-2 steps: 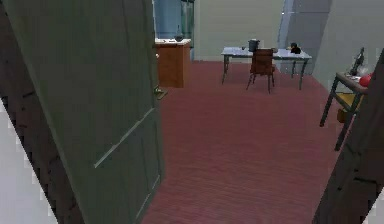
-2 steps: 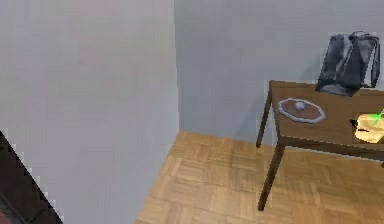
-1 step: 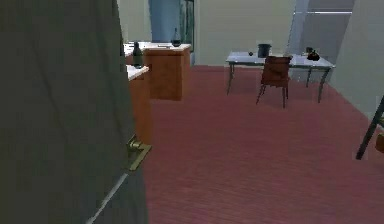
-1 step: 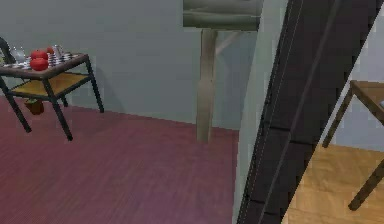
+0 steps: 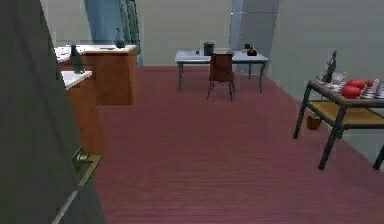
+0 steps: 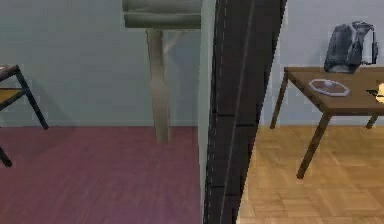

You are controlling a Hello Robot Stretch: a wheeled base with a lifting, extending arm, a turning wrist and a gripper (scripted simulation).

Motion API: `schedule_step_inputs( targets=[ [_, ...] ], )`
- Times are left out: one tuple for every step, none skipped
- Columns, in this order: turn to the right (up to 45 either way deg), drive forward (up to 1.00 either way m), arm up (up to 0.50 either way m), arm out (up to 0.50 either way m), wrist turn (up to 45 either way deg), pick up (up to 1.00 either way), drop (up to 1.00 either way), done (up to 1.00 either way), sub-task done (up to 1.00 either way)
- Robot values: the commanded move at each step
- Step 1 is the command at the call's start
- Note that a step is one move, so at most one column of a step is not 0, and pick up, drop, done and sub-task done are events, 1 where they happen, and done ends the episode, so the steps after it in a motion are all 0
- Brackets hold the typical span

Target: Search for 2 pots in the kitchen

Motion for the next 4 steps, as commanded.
schedule_step_inputs(
  targets=[
    [0.0,1.0,0.0,0.0,0.0,0.0,0.0,0.0,0.0],
    [3.0,0.0,0.0,0.0,0.0,0.0,0.0,0.0,0.0],
    [0.0,1.0,0.0,0.0,0.0,0.0,0.0,0.0,0.0],
    [0.0,1.0,0.0,0.0,0.0,0.0,0.0,0.0,0.0]
  ],
)
